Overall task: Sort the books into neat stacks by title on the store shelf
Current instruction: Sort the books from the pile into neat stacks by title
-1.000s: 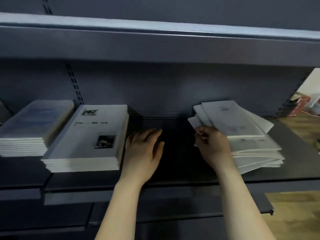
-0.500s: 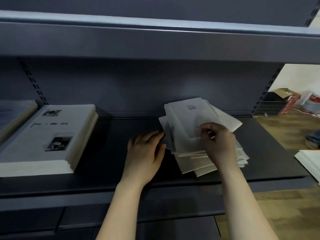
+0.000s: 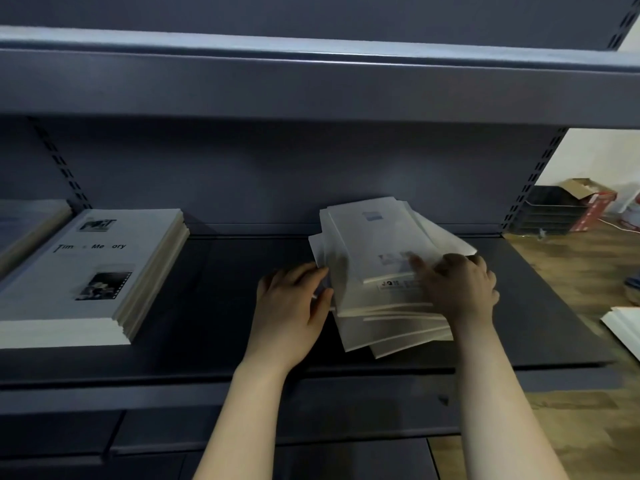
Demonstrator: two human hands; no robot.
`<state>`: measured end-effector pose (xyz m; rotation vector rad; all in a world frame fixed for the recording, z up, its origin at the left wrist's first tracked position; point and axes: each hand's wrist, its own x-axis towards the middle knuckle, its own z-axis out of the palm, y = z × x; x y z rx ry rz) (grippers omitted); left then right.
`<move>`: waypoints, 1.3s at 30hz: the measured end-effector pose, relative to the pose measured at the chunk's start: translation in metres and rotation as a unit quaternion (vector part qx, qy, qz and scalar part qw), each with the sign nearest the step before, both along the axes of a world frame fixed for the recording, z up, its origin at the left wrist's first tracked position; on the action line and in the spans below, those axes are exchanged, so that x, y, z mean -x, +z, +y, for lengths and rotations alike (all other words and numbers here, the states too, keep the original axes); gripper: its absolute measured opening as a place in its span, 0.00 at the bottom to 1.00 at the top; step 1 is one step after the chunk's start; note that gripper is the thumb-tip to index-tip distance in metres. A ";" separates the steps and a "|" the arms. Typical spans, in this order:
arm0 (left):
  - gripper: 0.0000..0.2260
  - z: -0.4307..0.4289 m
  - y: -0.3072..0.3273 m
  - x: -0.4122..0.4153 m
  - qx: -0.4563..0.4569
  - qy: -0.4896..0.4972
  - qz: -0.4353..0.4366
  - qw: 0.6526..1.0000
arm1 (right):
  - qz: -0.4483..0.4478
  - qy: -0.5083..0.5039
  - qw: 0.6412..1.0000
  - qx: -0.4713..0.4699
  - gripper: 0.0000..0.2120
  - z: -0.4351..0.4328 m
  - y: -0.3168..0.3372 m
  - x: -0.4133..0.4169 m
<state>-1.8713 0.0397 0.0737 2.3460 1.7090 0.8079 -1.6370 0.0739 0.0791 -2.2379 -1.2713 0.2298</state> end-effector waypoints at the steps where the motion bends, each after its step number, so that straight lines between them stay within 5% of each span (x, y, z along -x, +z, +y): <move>1: 0.18 0.000 0.000 -0.001 0.001 -0.001 0.000 1.000 | 0.012 0.001 1.000 -0.004 0.34 0.000 0.000 -0.002; 10: 0.18 -0.002 -0.001 0.000 -0.003 -0.002 -0.005 1.000 | 0.111 0.019 0.990 -0.083 0.32 -0.003 -0.004 -0.009; 14: 0.18 -0.004 0.002 0.000 -0.010 -0.004 -0.016 1.000 | 0.147 0.024 0.978 -0.145 0.24 -0.010 0.014 0.000; 20: 0.21 -0.008 0.006 0.007 -0.007 0.002 -0.020 1.000 | 0.334 0.107 0.910 -0.223 0.12 -0.014 0.028 0.022; 24: 0.37 -0.014 0.012 0.011 0.009 0.011 -0.004 1.000 | 0.413 0.147 0.860 -0.261 0.12 -0.020 0.037 0.048; 31: 0.31 -0.014 0.020 0.003 -0.047 0.014 0.000 0.999 | 0.424 0.217 0.849 -0.229 0.13 -0.034 0.041 0.100; 35: 0.32 -0.017 0.022 0.004 -0.032 0.056 0.007 0.998 | 0.309 0.286 0.885 -0.200 0.15 -0.049 0.041 0.117; 39: 0.25 -0.019 0.021 0.006 0.001 0.094 -0.021 0.995 | 0.248 0.352 0.876 -0.218 0.11 -0.051 0.040 0.126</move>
